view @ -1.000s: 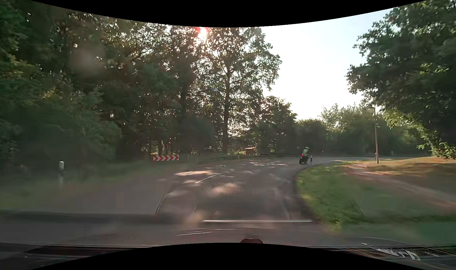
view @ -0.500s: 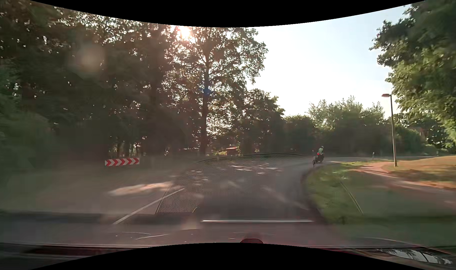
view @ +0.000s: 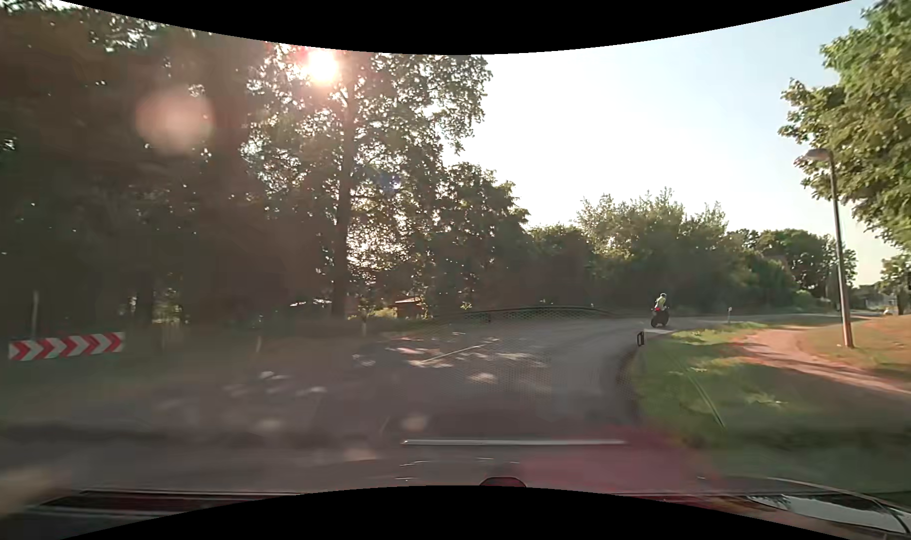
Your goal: Follow the waypoints while adhering to traffic rules and regulations
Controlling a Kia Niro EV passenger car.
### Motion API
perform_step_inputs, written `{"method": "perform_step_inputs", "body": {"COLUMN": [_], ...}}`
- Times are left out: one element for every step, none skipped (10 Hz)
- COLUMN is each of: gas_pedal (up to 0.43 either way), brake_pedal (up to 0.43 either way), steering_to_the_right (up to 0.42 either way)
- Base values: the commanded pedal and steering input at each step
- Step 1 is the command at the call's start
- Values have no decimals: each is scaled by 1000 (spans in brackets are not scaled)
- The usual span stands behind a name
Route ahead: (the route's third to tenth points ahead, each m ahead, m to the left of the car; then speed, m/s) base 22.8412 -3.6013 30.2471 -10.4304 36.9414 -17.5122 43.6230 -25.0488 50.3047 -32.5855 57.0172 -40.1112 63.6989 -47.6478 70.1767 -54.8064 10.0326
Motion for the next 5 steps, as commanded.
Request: {"method": "perform_step_inputs", "body": {"gas_pedal": [150,150,150,150,157], "brake_pedal": [0,0,0,0,0], "steering_to_the_right": [119,124,124,125,125]}}
